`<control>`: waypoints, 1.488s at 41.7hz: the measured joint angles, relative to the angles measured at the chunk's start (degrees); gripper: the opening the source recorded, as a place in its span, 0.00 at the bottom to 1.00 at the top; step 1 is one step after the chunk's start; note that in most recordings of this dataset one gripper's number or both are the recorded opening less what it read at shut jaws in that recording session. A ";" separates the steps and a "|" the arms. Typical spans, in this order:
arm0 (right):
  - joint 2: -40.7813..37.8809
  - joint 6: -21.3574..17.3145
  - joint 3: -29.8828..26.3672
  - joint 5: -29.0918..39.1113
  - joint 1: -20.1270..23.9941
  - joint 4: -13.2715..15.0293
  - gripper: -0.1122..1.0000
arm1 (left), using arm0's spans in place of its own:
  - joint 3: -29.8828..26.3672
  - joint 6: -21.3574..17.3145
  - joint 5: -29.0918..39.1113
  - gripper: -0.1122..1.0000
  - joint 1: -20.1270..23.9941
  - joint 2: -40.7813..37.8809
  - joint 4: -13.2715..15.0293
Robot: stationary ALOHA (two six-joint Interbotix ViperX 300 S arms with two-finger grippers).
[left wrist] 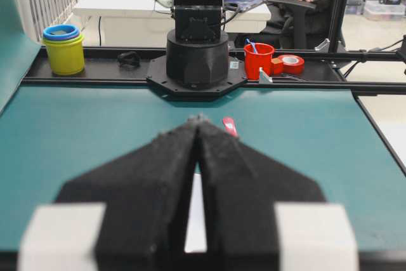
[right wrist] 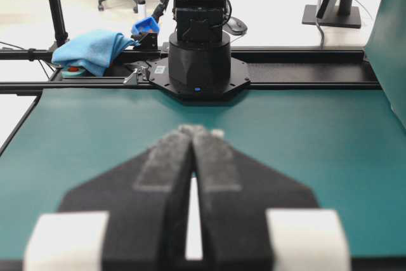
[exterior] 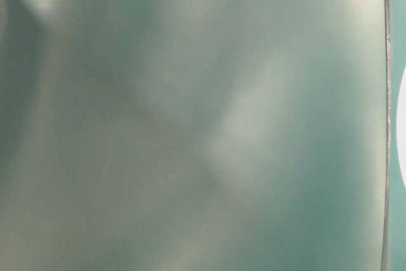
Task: Scoop the yellow hexagonal prism block from the bowl with a spoon using the right arm.
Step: 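Move the right gripper toward the red spoon handle and open it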
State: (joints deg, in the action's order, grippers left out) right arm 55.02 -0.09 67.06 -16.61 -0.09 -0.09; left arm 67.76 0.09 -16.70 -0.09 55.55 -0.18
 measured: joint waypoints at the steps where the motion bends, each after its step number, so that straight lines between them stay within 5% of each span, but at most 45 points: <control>1: 0.00 0.00 0.00 0.00 0.00 0.00 0.10 | 0.00 0.00 0.00 0.10 0.00 0.00 0.09; 9: -0.53 -0.18 0.00 1.23 -0.09 0.00 0.13 | 0.00 0.09 0.00 0.10 0.00 0.35 -0.35; 19: -4.22 -0.26 0.88 2.37 1.14 -0.09 0.54 | 0.00 0.00 0.18 0.11 0.00 0.26 -0.35; 23: -6.42 -0.35 1.23 2.37 2.29 -0.09 0.62 | 0.00 -0.09 0.44 0.11 0.00 0.26 -0.44; 35: -16.79 -0.35 2.46 -0.35 5.80 -2.64 0.62 | 0.00 -0.09 1.85 0.11 0.00 0.18 -0.35; 62: -40.61 -1.05 9.84 -23.47 18.37 -14.94 0.62 | 0.00 -0.26 2.02 0.11 0.00 0.00 -0.44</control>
State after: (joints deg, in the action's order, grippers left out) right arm 14.41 -1.14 76.90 -40.08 18.28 -15.03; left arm 67.76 -0.18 -14.68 -0.09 55.55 -0.62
